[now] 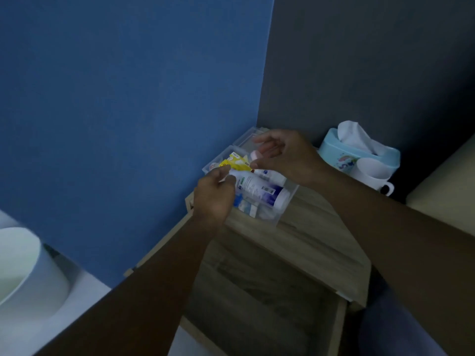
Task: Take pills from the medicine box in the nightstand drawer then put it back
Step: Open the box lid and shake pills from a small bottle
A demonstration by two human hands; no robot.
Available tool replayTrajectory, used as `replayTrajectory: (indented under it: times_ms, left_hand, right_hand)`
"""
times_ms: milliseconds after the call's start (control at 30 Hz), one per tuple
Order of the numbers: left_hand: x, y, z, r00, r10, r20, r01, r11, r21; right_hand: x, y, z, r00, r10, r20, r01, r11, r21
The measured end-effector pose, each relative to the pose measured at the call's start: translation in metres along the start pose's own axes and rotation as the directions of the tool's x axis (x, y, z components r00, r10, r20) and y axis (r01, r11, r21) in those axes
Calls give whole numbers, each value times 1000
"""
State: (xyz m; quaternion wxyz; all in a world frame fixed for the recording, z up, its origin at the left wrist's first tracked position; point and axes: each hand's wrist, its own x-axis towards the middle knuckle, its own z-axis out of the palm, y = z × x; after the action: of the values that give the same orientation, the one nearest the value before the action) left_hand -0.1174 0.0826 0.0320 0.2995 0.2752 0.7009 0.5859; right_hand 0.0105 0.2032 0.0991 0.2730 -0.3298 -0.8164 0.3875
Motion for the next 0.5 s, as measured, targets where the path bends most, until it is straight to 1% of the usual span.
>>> replayTrajectory:
  times_ms: [33,67,100,133,200,267,367,433,500]
  left_hand:
    - [-3,8,4,996,-81,49,88,983,-160]
    - [-9,16,7,981,-131,141,169,938,-303]
    - [-15,23,9,961,-138,241,228,888,-400]
    - [-21,28,11,941,-119,317,260,855,-450]
    - [-33,32,13,923,-70,379,270,819,-506]
    - [-44,30,15,919,-41,391,270,788,-553]
    - [-58,20,19,916,-44,399,300,734,-609]
    - [-62,15,20,903,-37,429,323,718,-617]
    - [-63,11,19,884,-29,466,341,722,-602]
  right_hand:
    - [-5,-5,-4,1000,-10,5,10,1000,22]
    - [-9,-10,-7,1000,-26,14,25,999,35]
    - [-14,-15,-11,999,-44,27,43,998,39]
    - [-19,-18,-14,997,-62,45,61,998,32]
    - [-28,-23,-22,992,-92,91,92,996,0]
    - [-37,-24,-27,987,-105,123,107,994,-7]
    - [-49,-19,-28,980,-128,155,131,991,-13]
    - [-55,-13,-28,976,-134,174,137,990,-10]
    - [-59,-7,-28,978,-111,178,111,994,8]
